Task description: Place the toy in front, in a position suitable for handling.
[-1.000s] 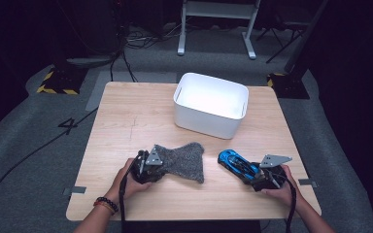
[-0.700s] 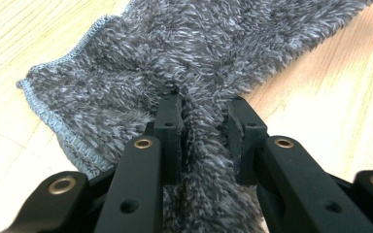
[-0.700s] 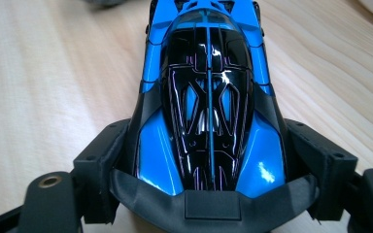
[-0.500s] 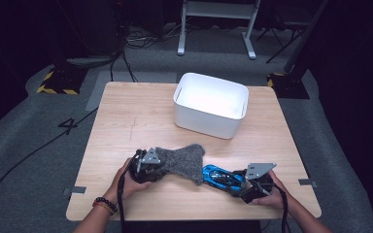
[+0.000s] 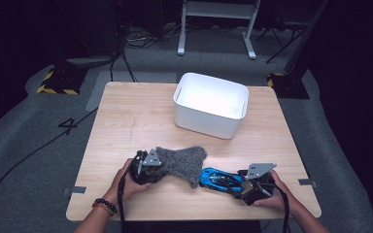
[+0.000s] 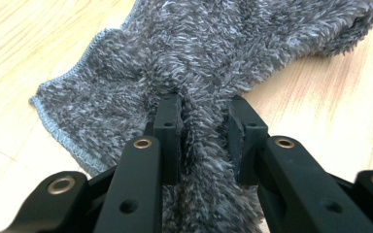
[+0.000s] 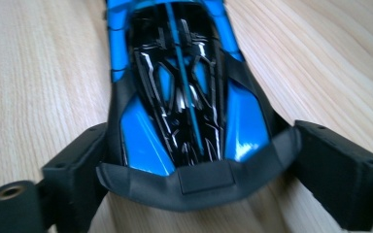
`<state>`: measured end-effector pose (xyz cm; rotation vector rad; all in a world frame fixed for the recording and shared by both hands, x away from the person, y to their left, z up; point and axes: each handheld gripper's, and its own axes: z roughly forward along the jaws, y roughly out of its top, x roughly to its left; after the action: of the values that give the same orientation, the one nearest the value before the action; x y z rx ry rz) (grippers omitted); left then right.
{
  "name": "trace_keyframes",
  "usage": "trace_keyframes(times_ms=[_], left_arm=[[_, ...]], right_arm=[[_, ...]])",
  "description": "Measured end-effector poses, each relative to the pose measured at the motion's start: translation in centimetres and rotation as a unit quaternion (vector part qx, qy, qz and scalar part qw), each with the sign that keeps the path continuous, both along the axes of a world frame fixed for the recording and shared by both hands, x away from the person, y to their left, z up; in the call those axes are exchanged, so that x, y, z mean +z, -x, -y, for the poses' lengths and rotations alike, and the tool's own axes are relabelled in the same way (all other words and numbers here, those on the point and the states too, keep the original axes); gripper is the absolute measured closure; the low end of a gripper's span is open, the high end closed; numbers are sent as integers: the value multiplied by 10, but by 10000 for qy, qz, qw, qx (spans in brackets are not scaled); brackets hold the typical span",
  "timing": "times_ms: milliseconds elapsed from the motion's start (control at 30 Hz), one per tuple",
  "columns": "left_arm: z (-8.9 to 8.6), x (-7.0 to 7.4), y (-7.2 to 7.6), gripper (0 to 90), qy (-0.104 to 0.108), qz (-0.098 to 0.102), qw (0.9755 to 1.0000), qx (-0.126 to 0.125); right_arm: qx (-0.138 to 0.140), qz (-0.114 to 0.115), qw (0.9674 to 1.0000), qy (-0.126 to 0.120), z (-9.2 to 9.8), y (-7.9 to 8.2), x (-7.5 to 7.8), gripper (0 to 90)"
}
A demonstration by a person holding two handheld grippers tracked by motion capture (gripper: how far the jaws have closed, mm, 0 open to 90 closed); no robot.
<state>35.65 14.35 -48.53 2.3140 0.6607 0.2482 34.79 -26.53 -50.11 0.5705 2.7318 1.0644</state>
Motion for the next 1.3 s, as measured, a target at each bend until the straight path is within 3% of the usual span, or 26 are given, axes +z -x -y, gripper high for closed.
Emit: trace_keyframes(times_ms=[100, 433, 500, 567, 600, 833, 1000, 1067, 1100, 1133, 1233, 1300], left_arm=[[1, -1, 0, 690, 9, -18, 10000, -1], [4, -2, -1, 628, 99, -124, 9999, -62], [6, -3, -2, 610, 129, -155, 9998, -76], [7, -3, -2, 582, 149, -167, 9997, -70], [9, -3, -4, 562, 140, -198, 9997, -57], [12, -2, -5, 512, 187, -241, 9995, -21], [16, 6, 0, 518, 528, -218, 9983, -76], [24, 12, 3, 518, 724, -158, 9970, -214], [24, 12, 3, 523, 724, -158, 9970, -214], [34, 15, 3, 525, 841, -179, 9958, -308], [47, 17, 3, 554, 886, -122, 9946, -525], [59, 18, 4, 624, 860, -33, 9940, -681]], right_arm=[[-229, -153, 9996, -24, 9, -1, 1, 120], [-294, -7, 9996, -8, 13, -7, 1, 165], [-204, 90, 9997, -62, 12, -13, 3, 384], [-255, 131, 9996, -83, 13, -17, 3, 410], [-232, 49, 9996, -179, 15, -28, 3, 458], [-200, 82, 9994, -286, 13, -31, 1, 418], [-49, -10, 9993, -381, 6, -25, 1, 431], [38, 12, 9993, -369, 1, -22, 0, 416], [44, 33, 9994, -351, 0, -21, 0, 410], [32, 54, 9994, -348, 0, -21, 0, 410], [19, 93, 9994, -327, -1, -21, 0, 410], [-13, 122, 9994, -337, 0, -22, -1, 415]])
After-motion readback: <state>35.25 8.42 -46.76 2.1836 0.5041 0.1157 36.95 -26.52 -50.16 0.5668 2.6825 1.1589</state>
